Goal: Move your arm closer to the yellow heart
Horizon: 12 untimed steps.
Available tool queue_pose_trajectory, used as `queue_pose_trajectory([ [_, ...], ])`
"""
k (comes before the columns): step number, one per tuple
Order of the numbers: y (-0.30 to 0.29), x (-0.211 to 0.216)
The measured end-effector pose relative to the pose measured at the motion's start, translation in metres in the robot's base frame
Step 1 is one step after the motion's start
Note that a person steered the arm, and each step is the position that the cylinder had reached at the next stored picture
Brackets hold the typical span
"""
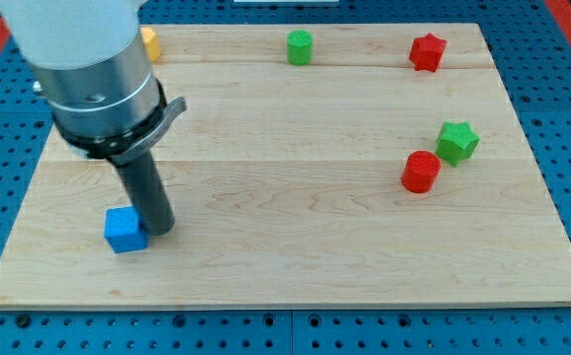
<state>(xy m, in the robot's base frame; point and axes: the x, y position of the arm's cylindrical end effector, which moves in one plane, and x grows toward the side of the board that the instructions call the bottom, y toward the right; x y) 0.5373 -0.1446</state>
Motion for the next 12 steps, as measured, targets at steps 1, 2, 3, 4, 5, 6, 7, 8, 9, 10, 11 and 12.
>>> queue_pose_trajectory([
  [1,-0.028,0.012],
  [2,-0.039,0.012],
  [3,-0.022,-0.009],
  [4,-0.017,-0.041],
  [5,-0.004,-0.087],
  [6,0.038,-0.144],
  [7,0.052,-0.187],
  [8,0.038,-0.219],
  [9,0.016,-0.243],
  [10,-0.001,-0.257],
  [11,-0.036,-0.257],
  [12,-0.074,-0.257],
])
